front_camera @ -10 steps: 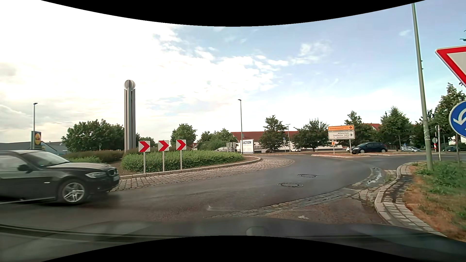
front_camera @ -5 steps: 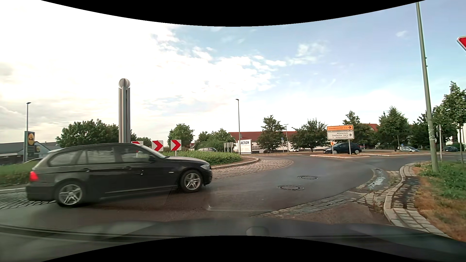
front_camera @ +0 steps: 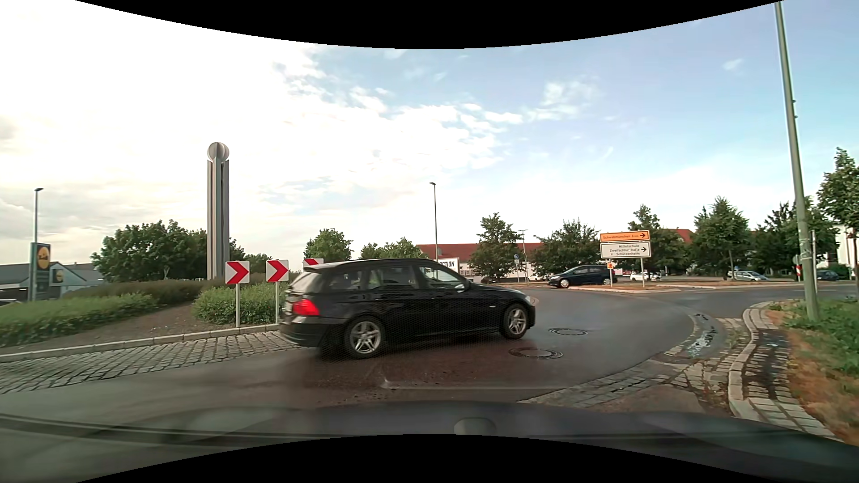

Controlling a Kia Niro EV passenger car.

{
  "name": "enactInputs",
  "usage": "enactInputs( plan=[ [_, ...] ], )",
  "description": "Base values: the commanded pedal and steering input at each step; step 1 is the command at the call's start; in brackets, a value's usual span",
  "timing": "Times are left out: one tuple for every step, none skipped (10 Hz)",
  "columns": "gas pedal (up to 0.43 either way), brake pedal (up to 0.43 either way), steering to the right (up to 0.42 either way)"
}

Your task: Follow the waypoints while adhering to traffic rules and regulations

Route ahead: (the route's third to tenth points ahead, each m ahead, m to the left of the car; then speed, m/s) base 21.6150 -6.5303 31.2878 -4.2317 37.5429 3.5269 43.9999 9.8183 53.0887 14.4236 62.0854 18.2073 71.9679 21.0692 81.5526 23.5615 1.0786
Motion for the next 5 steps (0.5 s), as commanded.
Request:
enactInputs(
  plan=[
    [0.118, 0.0, 0.123],
    [0.118, 0.0, 0.13],
    [0.157, 0.0, 0.135],
    [0.169, 0.0, 0.14],
    [0.169, 0.0, 0.147]
  ],
)
